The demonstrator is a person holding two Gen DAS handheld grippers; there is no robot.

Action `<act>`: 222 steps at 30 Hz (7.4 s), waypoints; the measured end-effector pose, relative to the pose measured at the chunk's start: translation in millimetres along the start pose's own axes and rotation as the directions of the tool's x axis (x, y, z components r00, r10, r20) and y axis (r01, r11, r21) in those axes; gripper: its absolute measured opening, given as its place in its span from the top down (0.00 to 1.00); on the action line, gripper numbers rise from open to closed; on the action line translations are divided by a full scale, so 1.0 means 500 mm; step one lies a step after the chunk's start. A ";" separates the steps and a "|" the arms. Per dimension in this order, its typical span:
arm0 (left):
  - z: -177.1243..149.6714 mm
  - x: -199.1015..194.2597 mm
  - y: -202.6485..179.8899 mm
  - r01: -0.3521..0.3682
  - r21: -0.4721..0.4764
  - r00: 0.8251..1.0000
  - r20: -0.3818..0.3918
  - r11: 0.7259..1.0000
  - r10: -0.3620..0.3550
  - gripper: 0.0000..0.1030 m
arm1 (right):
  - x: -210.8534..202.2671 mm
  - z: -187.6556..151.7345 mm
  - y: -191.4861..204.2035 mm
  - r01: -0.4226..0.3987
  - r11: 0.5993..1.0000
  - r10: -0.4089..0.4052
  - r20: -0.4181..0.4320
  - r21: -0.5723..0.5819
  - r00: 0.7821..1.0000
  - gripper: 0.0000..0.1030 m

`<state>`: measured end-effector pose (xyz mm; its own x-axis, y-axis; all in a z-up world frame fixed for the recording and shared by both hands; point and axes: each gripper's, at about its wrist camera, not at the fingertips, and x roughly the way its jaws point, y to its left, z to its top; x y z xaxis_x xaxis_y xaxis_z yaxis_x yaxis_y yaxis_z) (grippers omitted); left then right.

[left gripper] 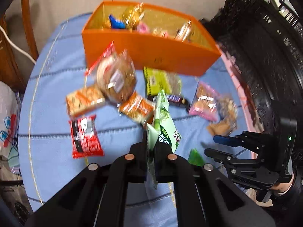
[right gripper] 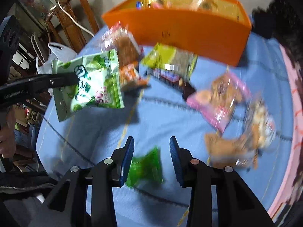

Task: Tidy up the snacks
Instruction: 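Carry both green bags over the orange box and open both grippers, then move both open grippers back over the remaining snacks, then grasp the red-black pack with the left gripper while the right grasps the brown paper bag, then drop the red-black pack and brown paper bag into the orange box, then move both open grippers back over the remaining snacks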

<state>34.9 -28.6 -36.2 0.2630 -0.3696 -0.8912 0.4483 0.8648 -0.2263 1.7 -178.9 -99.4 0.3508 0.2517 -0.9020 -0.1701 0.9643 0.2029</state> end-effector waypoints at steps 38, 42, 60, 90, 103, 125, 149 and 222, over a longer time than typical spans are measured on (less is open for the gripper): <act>0.288 -0.048 -0.048 0.007 0.088 0.986 0.166 0.996 -0.022 0.95 | -0.136 0.334 -0.066 0.162 0.986 -0.144 0.300 -0.036 0.943 0.69; 0.408 0.001 -0.050 -0.018 0.045 0.984 0.177 0.999 0.009 0.87 | -0.101 0.425 -0.135 0.153 0.985 -0.171 0.318 0.081 0.933 0.54; 0.238 0.049 -0.002 -0.249 0.043 0.962 0.127 0.968 0.242 0.13 | -0.063 0.159 -0.190 0.062 0.958 -0.132 0.237 0.281 0.963 0.09; -0.042 0.174 0.228 -0.305 -0.249 0.935 -0.262 0.919 0.239 0.51 | 0.021 -0.052 -0.086 0.049 0.941 -0.038 -0.039 0.336 0.999 0.04; -0.071 0.159 0.169 -0.290 -0.162 0.935 -0.260 0.943 0.243 0.63 | 0.008 -0.147 -0.199 0.253 0.874 -0.248 -0.065 0.414 0.966 0.04; -0.068 0.205 0.183 -0.206 -0.255 0.949 -0.288 0.945 0.129 0.31 | 0.040 -0.033 -0.170 0.090 0.894 -0.102 0.003 0.438 0.995 0.66; 0.051 0.020 0.083 -0.153 -0.157 0.987 -0.074 0.976 0.143 0.63 | -0.048 0.068 -0.046 -0.003 0.983 -0.020 0.125 0.183 0.992 0.66; -0.021 0.097 0.140 -0.305 -0.167 0.933 -0.252 0.938 0.258 0.04 | -0.010 -0.017 -0.163 0.091 0.869 -0.173 0.126 0.486 0.977 0.04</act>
<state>70.0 17.4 -99.1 0.1461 -0.0359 -0.9886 0.1978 0.9802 -0.0064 6.0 -259.3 -114.4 0.4880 0.0896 -0.8682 0.3319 0.9010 0.2795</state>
